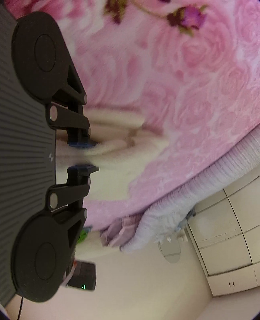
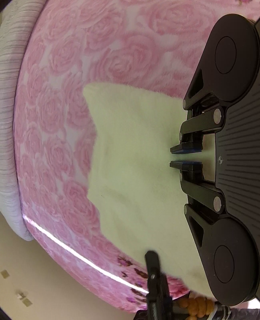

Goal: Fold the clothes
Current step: 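Open the left gripper and release the sweater edge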

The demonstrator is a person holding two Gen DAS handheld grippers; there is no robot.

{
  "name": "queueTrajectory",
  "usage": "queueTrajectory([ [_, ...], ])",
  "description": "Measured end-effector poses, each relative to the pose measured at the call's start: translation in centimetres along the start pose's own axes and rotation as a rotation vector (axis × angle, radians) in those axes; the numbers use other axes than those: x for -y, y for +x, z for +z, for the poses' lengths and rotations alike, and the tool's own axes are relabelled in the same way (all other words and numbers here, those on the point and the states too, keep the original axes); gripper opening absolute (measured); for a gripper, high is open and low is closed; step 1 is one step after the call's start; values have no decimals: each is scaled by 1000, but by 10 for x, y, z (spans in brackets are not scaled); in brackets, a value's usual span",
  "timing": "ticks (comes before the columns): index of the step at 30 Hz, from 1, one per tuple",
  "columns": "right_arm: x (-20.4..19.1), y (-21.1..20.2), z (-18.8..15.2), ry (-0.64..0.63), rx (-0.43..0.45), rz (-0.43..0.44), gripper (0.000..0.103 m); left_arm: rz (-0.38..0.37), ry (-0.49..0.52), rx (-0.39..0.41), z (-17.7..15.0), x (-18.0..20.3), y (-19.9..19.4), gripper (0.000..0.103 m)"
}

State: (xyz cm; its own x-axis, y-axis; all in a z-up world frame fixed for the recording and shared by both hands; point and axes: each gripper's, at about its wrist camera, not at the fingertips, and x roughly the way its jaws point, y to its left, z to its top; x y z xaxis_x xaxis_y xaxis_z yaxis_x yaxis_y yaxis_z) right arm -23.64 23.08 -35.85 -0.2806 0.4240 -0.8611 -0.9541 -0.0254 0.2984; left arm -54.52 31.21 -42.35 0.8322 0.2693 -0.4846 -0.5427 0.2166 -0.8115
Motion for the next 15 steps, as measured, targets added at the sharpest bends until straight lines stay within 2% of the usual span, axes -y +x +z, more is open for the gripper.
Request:
queueTrajectory([
  [3,8,-6,-7,58,41,44,12,5,-17,3,-3,-5,0,13],
  [5,13,-15,-14,86,83,71,13,10,-25,-7,-8,-4,-4,18],
  [7,18,-32,-30,103,163,72,13,-7,-82,-20,-12,-9,-11,25],
  [10,28,-62,-63,163,260,23,14,-10,-58,-26,-24,-2,-25,40],
  [11,33,-70,-76,192,282,7,14,-8,-45,-26,-29,1,-30,41],
  [12,39,-76,-89,227,294,-3,14,-4,-43,-33,-34,2,-33,41],
  [15,51,-71,-122,323,238,3,15,-3,-39,-50,-46,1,-37,38],
])
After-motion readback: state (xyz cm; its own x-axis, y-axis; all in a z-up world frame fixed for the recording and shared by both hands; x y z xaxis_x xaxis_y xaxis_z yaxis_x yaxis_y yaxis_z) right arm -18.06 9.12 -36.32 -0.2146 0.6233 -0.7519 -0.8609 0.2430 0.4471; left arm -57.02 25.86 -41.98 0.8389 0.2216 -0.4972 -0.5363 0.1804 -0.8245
